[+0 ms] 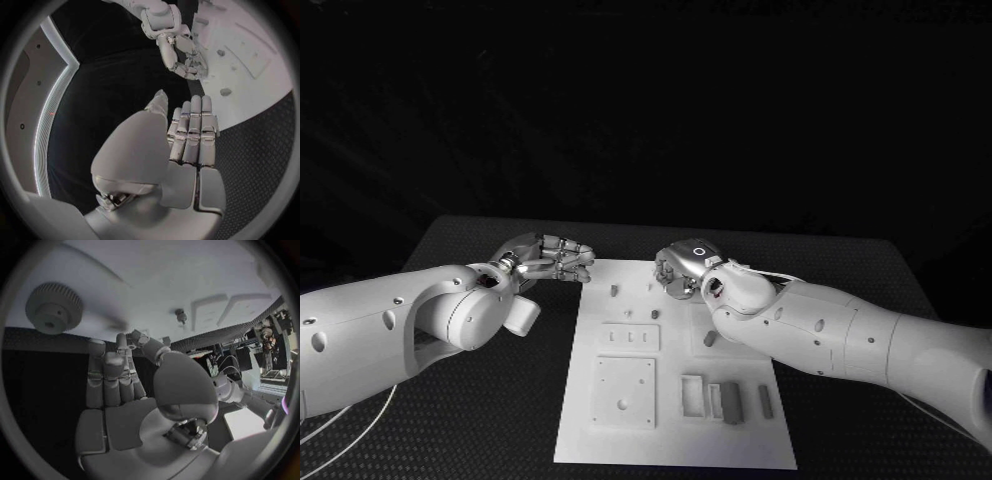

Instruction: Assemble the parts on the task board

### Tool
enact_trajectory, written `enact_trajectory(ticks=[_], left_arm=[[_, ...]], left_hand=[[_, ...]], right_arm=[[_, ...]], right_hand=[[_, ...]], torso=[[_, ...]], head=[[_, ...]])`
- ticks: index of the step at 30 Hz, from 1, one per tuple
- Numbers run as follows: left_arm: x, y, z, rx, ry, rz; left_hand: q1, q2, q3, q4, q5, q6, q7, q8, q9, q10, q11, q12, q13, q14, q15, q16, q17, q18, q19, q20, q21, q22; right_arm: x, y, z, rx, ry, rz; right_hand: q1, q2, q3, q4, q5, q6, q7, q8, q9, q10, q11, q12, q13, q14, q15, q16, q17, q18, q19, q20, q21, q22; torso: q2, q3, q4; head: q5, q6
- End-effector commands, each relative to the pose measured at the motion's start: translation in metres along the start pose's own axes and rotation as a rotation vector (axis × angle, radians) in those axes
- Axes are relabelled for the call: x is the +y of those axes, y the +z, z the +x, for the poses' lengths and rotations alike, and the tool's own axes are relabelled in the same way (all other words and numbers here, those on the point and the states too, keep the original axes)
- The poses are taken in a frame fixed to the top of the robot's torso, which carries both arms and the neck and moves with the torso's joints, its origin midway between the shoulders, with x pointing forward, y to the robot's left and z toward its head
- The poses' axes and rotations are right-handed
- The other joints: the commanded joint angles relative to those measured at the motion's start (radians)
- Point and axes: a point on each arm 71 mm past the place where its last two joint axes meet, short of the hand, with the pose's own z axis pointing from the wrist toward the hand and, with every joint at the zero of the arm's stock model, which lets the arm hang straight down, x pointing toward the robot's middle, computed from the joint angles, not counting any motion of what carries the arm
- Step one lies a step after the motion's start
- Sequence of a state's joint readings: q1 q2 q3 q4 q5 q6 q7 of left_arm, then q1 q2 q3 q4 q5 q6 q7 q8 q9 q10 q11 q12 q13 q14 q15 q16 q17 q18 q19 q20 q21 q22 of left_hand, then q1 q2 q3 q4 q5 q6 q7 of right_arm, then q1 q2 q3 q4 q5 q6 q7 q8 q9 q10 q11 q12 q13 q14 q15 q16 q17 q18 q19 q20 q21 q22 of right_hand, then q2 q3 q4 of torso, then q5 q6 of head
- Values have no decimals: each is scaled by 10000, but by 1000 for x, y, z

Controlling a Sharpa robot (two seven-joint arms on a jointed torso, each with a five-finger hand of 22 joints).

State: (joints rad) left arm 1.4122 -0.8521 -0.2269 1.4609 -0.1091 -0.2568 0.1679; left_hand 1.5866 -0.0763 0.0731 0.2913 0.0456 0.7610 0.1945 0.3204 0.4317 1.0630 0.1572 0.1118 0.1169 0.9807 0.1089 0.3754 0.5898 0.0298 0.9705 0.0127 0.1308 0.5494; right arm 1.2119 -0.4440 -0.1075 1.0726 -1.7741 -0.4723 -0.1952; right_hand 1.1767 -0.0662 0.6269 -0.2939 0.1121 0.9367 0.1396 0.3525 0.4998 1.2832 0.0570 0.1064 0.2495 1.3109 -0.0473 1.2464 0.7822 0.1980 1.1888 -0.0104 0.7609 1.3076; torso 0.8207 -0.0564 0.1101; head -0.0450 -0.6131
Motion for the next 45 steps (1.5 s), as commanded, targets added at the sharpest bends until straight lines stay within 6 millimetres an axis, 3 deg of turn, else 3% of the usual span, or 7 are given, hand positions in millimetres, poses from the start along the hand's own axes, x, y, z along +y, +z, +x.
enact_trajectory(ticks=[1,17,26,32,45], left_arm=[[-2,0,1,82,3,89],[-2,0,0,53,16,92],[-5,1,2,126,43,136],[-6,1,1,101,65,159],[-9,2,1,118,88,190]], left_hand=[[-87,9,21,-7,61,-17,170,-66,-13,5,53,-42,-3,-71,15,-48,15,34,-39,-15,-60,-18],[-90,2,31,-8,61,-14,170,-71,-21,11,54,-59,-2,-70,15,-61,28,33,-35,-15,-69,-22],[-92,-1,37,-8,61,-12,170,-73,-24,15,54,-67,-1,-68,15,-67,36,32,-33,-15,-73,-24],[-95,-3,38,-7,60,-11,171,-75,-26,16,55,-72,-1,-68,16,-71,40,31,-32,-14,-75,-25],[-104,-10,41,-6,60,-9,171,-78,-31,21,55,-83,0,-67,17,-80,50,30,-30,-13,-81,-28]], right_arm=[[1,0,-3,-385,-209,57],[8,5,-9,-707,-272,133],[13,11,-6,-556,-428,215],[15,12,-6,-477,-467,231],[14,14,-5,-427,-544,309]], right_hand=[[-40,-79,65,24,24,67,0,53,-5,93,11,17,17,20,-63,65,-12,638,26,-40,74,233],[-74,-177,107,28,22,106,-15,39,21,125,-2,8,62,14,-76,150,-28,638,45,-58,141,228],[-110,-196,115,42,21,108,-13,27,27,126,0,-2,75,6,-74,172,-37,638,46,-56,158,224],[-125,-197,119,46,21,112,-13,23,29,128,1,-5,80,4,-73,179,-41,638,46,-56,164,222],[-159,-208,129,49,21,113,-12,12,34,128,2,-13,91,-2,-72,195,-52,638,45,-54,174,218]], torso=[[11,3,8],[40,16,-13],[59,-2,15],[68,0,26],[88,16,14]], head=[[12,15],[25,70],[-7,103],[6,51],[46,63]])
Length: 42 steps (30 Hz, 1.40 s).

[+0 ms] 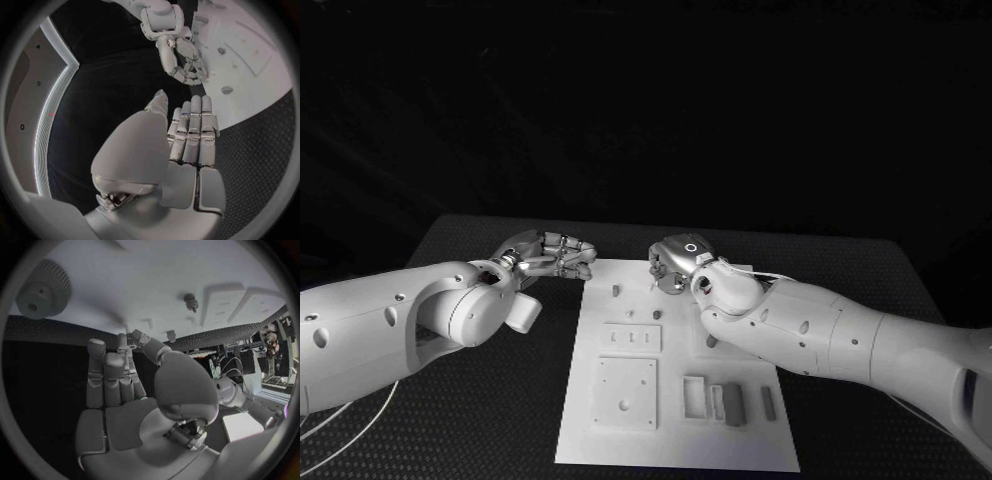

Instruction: Assemble the parts on the task board

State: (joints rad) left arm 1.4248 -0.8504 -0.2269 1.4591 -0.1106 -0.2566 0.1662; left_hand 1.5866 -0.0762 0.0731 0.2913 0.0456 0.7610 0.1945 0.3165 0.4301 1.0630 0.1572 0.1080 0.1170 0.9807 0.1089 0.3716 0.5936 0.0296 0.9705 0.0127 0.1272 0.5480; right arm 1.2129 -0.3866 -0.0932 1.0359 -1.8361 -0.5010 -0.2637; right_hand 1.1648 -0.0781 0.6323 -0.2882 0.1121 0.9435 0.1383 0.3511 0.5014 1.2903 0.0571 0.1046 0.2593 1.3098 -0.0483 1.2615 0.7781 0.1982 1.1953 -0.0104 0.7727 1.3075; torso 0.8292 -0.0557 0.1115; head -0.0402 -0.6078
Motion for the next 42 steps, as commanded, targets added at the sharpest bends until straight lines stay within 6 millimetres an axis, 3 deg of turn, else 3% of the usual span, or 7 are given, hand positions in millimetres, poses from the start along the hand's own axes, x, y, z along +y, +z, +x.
enact_trajectory(ticks=[1,16,22,30,35,40,42], left_arm=[[-2,0,2,137,23,89],[-2,2,4,217,69,101],[-1,4,4,195,98,68],[-1,4,3,166,98,62],[-1,4,3,176,97,66],[-1,3,3,151,99,57],[-1,3,3,147,99,54]], left_hand=[[-105,-11,42,-6,60,-9,171,-39,-15,21,55,-46,0,-67,17,-44,12,33,-29,-14,-46,-14],[-117,-22,44,-5,59,-8,172,-43,-21,25,57,-60,1,-68,19,-55,23,31,-28,-13,-53,-17],[-127,-22,45,-4,59,-10,174,-47,-25,24,58,-69,1,-71,21,-64,29,29,-29,-11,-59,-19],[-131,-22,48,-6,59,-11,175,-50,-28,25,59,-78,1,-74,22,-72,35,29,-30,-11,-64,-22],[-133,-23,50,-7,59,-12,175,-51,-30,27,60,-82,2,-74,22,-75,38,29,-30,-11,-67,-22],[-134,-25,50,-7,59,-12,175,-52,-31,28,60,-86,2,-74,22,-78,41,29,-29,-11,-68,-23],[-134,-27,50,-8,59,-12,175,-53,-32,28,60,-87,2,-74,22,-79,42,29,-29,-11,-69,-24]], right_arm=[[-1,0,2,157,-218,50],[3,3,4,305,-167,33],[5,4,4,371,-100,1],[1,3,5,395,-71,77],[1,4,6,483,108,77],[0,4,6,479,273,137],[-1,4,5,378,357,193]], right_hand=[[-43,-90,75,-8,22,44,1,24,18,56,2,3,-7,7,-62,46,-12,636,-21,-54,57,218],[-72,-106,88,-7,21,45,2,11,22,55,5,-7,5,3,-58,63,-25,636,-30,-48,67,217],[-104,-114,91,-1,21,39,5,-1,24,50,9,-17,12,-3,-54,70,-36,636,-39,-42,71,215],[-142,-149,116,-6,22,-1,22,-44,23,13,24,-54,21,-32,-40,64,-73,636,-76,-35,64,205],[-207,-256,155,3,21,-187,102,-189,-12,-159,92,-178,18,-86,26,1,-184,636,-152,-19,24,182],[-352,-511,135,51,15,-749,341,-564,-198,-457,227,-352,-15,-81,158,-1,-303,636,-171,7,1,167],[-428,-642,141,111,20,-1053,306,-742,-299,-572,266,-385,-33,-85,197,3,-342,636,-163,17,-13,155]], torso=[[1,8,0],[30,10,-2],[59,-12,-14],[37,11,-8],[46,8,-9],[43,22,-13],[43,21,-10]], head=[[-7,14],[-15,69],[-40,74],[-28,25],[-30,15],[-21,26],[-25,33]])
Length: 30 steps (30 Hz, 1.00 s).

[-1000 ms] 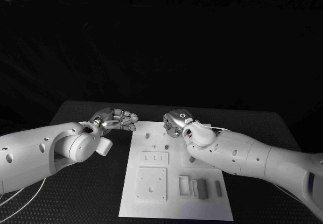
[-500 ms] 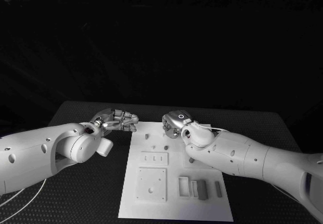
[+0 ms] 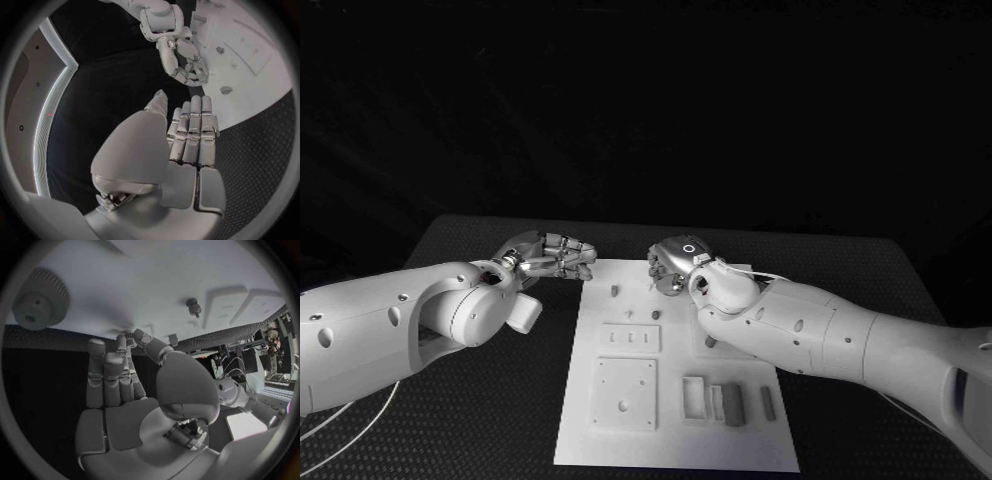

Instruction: Assemble the parts on the task board

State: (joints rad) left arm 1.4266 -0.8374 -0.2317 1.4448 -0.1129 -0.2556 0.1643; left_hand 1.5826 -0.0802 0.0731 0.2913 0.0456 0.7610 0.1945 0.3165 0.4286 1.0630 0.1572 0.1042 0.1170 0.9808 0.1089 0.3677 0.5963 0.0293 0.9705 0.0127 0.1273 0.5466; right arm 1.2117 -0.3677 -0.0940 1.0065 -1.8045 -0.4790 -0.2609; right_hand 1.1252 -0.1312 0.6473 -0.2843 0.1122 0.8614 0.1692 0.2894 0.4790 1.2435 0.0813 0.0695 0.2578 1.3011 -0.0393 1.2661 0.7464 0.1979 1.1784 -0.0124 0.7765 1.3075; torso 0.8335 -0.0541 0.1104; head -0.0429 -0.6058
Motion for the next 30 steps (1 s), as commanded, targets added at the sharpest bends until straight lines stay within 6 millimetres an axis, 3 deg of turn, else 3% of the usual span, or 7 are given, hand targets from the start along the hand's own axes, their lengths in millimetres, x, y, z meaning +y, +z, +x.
enact_trajectory(ticks=[1,3,7,15,23,27,30], left_arm=[[-2,0,2,143,25,87],[-2,0,1,137,25,90],[-1,0,1,115,28,90],[-1,-1,-2,38,33,84],[0,-2,-9,-153,60,85],[0,-1,-11,-191,103,101],[1,-1,-14,-263,121,92]], left_hand=[[-94,12,50,-8,59,-13,176,-54,-17,27,60,-51,2,-74,22,-41,16,31,-29,-11,-71,-10],[-95,9,50,-9,59,-15,176,-55,-18,27,61,-54,2,-74,23,-43,18,31,-30,-11,-72,-11],[-95,7,52,-9,59,-17,177,-58,-21,24,63,-61,1,-76,23,-47,21,31,-30,-10,-75,-12],[-95,4,54,-10,59,-19,178,-61,-23,24,64,-68,1,-76,24,-53,26,30,-30,-10,-79,-13],[-93,0,56,-11,59,-17,178,-61,-25,27,64,-72,2,-76,24,-57,30,30,-30,-10,-82,-14],[-89,-2,58,-13,59,-14,177,-61,-26,30,63,-74,3,-76,24,-60,33,31,-29,-10,-84,-15],[-86,-2,60,-15,60,-13,176,-60,-26,32,62,-76,4,-76,24,-62,35,31,-29,-11,-85,-15]], right_arm=[[0,0,0,44,236,-4],[-1,0,0,30,276,54],[-3,-1,0,-18,294,105],[-12,-6,-4,-278,366,208],[-27,-12,-34,-890,799,264],[-38,-20,-48,-1005,1365,295],[-48,-26,-55,-831,1540,345]], right_hand=[[-115,-261,-8,150,19,-489,-61,-264,-150,-248,69,-63,-46,-4,150,-43,-51,639,14,45,-63,145],[-215,-566,59,391,21,-975,-260,-495,-270,-618,180,-69,-130,-19,254,-35,-106,639,40,47,-96,121],[-247,-808,151,733,11,-1192,-232,-544,-304,-862,255,-37,-208,-28,326,21,-158,639,77,27,-115,118],[-205,-867,180,905,5,-1141,-157,-455,-276,-890,258,-11,-230,-44,328,71,-194,639,94,7,-120,128],[-84,-804,134,940,0,-757,33,-175,-193,-733,206,70,-207,-44,280,198,-227,639,131,-30,-86,166],[-19,-891,89,865,0,-654,31,-95,-185,-247,48,331,-30,-111,135,165,-296,639,34,-4,-126,167],[-25,-1046,-35,804,-1,-619,-109,-43,-162,659,-305,1096,758,-355,-204,3,-408,639,-210,116,-270,135]], torso=[[-1,6,0],[1,1,3],[6,7,3],[4,14,-8],[-2,31,-29],[-6,54,-68],[-18,90,-123]], head=[[2,16],[6,23],[7,31],[14,78],[-18,206],[-12,278],[9,309]])
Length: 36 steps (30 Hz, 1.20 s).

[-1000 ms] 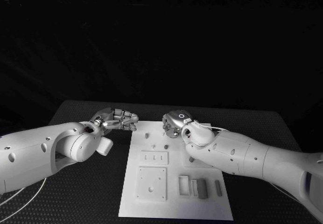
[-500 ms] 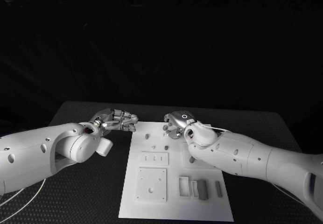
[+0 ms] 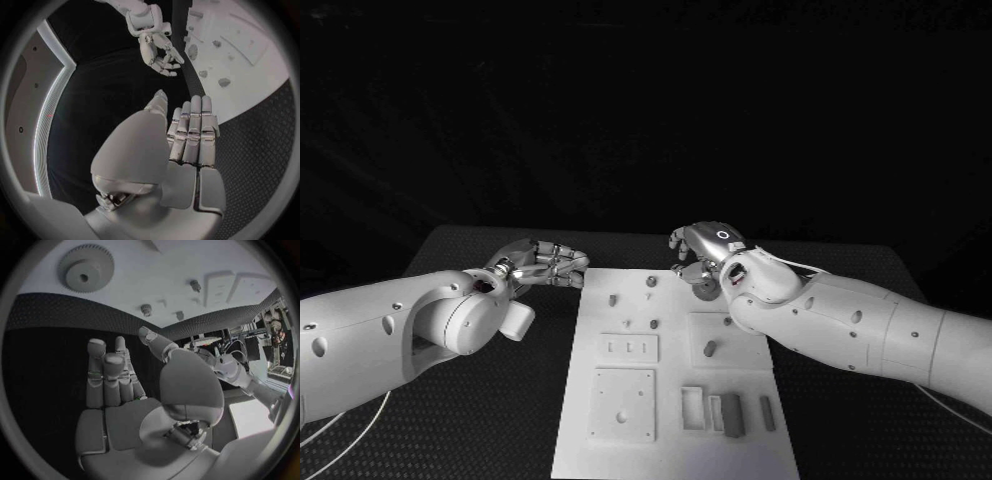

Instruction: Assemble the parts on the task board

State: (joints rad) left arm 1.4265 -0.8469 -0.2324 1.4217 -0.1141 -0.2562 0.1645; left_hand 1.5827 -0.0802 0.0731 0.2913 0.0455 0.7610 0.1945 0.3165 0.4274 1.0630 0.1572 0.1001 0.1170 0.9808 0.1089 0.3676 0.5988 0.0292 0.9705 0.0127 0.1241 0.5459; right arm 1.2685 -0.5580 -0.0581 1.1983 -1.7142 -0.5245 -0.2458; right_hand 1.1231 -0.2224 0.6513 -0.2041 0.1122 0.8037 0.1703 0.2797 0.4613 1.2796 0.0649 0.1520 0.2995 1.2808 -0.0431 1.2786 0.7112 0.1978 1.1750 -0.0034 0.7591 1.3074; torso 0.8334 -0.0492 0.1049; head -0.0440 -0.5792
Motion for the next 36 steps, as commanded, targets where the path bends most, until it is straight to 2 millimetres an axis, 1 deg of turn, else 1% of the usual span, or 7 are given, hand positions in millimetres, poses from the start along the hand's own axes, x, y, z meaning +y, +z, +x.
enact_trajectory(ticks=[1,2,4,7,13,20,36], left_arm=[[-1,1,-1,41,67,135],[-1,1,-1,29,72,138],[-1,1,-2,28,74,134],[-1,1,-2,30,75,129],[-1,1,-3,31,82,117],[-1,2,-2,43,107,121],[-1,2,-2,59,144,126]], left_hand=[[-85,-4,61,-15,60,-12,176,-60,-15,33,62,-35,4,-76,24,-62,11,33,-29,-11,-53,-9],[-85,-4,62,-15,59,-11,176,-60,-15,34,62,-36,4,-76,24,-63,12,33,-29,-11,-54,-9],[-84,-5,62,-14,59,-10,176,-60,-15,36,62,-37,5,-76,24,-64,13,33,-29,-10,-55,-9],[-84,-5,63,-14,59,-9,175,-60,-16,37,62,-38,5,-76,24,-66,14,32,-29,-10,-56,-10],[-82,-6,66,-13,59,-7,175,-60,-17,41,61,-41,6,-75,25,-70,18,32,-28,-9,-58,-10],[-81,-2,69,-12,60,-6,175,-60,-18,43,61,-44,7,-75,25,-73,21,32,-27,-9,-59,-11],[-87,7,76,-8,59,-5,175,-63,-22,49,61,-55,9,-72,26,-82,32,31,-23,-8,-65,-13]], right_arm=[[-7,-5,-6,246,656,59],[-13,-8,-8,411,752,209],[-23,-13,-9,718,726,397],[-37,-18,-7,1350,689,667],[-50,-21,-1,2332,470,582],[-53,-23,9,2738,-174,485],[-55,-28,27,3338,-176,478]], right_hand=[[0,-173,-147,-18,-10,-70,-180,54,22,453,-208,657,871,-217,-256,-149,-82,640,-231,74,-141,124],[0,-201,-334,8,11,-108,-205,57,43,-120,-374,2311,3055,-315,-469,-142,-122,640,-279,154,-236,89],[-17,-170,-443,30,19,-155,-468,33,34,-1591,-439,6118,6983,-291,-526,522,229,639,-153,90,-71,211],[-65,-180,-381,49,16,-143,-459,34,38,-2009,-545,8639,8899,-227,-492,1550,914,640,40,-42,254,247],[-236,-118,-323,238,4,-59,-403,94,127,-1709,-472,9817,9352,319,-462,2173,2100,640,446,-324,740,233],[-345,-100,-297,352,5,-313,-424,-30,103,-1569,-492,10108,9429,407,-479,2253,2399,640,462,-370,829,225],[-466,-42,-244,566,3,-228,-354,27,149,-1215,-423,10579,9624,521,-412,2361,2728,640,497,-428,951,223]], torso=[[-22,55,-90],[-28,71,-116],[-34,86,-142],[-39,106,-176],[-20,117,-181],[-20,92,-158],[-31,84,-153]], head=[[36,50],[47,64],[40,90],[41,113],[42,135],[-59,99],[7,-105]])
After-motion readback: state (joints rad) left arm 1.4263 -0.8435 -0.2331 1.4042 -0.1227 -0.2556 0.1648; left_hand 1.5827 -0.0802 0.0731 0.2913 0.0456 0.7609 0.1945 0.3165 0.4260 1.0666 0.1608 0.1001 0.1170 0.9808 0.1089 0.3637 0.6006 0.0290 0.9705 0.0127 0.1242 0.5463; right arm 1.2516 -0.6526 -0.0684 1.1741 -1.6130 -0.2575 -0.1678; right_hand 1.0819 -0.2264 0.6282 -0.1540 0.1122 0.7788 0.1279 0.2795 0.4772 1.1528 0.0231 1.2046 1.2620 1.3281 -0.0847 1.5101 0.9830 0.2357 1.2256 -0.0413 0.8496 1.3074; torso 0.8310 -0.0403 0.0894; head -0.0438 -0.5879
